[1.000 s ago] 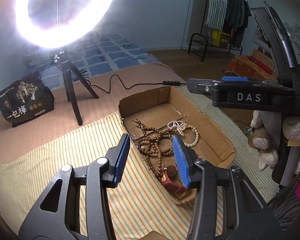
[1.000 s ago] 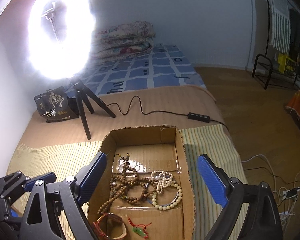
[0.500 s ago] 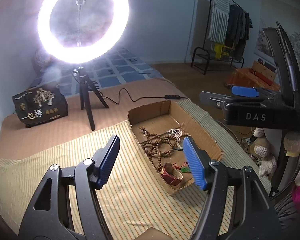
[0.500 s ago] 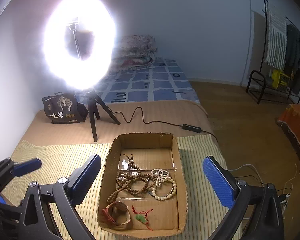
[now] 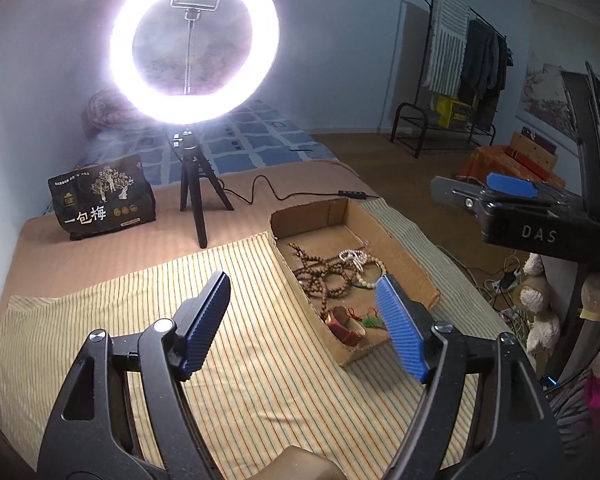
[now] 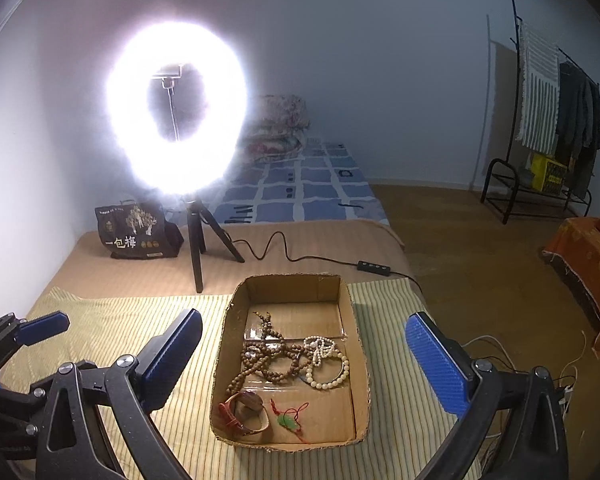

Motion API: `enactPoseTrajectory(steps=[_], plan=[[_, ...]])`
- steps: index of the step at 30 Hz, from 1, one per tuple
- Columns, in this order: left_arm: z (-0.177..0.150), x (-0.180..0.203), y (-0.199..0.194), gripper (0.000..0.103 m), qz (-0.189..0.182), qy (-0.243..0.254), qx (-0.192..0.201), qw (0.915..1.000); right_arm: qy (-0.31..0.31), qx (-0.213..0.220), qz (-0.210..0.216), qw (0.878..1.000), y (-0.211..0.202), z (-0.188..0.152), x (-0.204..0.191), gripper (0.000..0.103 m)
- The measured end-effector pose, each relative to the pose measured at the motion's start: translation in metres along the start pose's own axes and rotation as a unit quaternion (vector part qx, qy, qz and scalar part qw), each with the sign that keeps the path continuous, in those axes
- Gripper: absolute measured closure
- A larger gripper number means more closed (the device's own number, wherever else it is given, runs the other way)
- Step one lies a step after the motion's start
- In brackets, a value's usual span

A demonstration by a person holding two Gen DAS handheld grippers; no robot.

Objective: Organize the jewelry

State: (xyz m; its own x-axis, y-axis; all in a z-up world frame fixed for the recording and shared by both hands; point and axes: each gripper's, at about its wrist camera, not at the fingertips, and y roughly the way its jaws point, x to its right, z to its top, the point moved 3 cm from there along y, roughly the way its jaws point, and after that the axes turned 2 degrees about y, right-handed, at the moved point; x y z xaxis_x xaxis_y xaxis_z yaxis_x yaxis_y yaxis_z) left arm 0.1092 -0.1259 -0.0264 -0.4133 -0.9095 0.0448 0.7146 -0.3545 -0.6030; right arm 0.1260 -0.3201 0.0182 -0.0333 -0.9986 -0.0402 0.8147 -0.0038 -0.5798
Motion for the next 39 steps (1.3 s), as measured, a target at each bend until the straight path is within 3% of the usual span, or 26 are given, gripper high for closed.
enactPoseTrajectory(steps=[4,10,23,26,39], plan=[[-0.006,0.006,-0.008,0.022,0.012,0.024,0.003,0.9996,-0.005,-0.002,0.006,1.000,-0.004,-0.008,-0.005,0.000],[-0.011,0.001,-0.019,0.012,0.012,0.001,0.005,0.9999,-0.010,-0.001,0.012,1.000,-0.010,-0.016,-0.010,0.000],[-0.014,-0.002,-0.020,0.011,0.026,-0.001,-0.009,0.9996,-0.009,-0.007,-0.001,1.000,-0.007,-0.022,-0.006,0.000],[-0.015,-0.001,-0.019,0.004,0.028,-0.002,-0.010,0.9995,-0.007,-0.008,-0.004,1.000,-0.008,-0.023,-0.002,0.000],[-0.015,0.001,-0.019,0.004,0.032,-0.001,-0.009,0.9994,-0.007,-0.005,-0.011,1.000,-0.012,-0.022,0.000,0.000]])
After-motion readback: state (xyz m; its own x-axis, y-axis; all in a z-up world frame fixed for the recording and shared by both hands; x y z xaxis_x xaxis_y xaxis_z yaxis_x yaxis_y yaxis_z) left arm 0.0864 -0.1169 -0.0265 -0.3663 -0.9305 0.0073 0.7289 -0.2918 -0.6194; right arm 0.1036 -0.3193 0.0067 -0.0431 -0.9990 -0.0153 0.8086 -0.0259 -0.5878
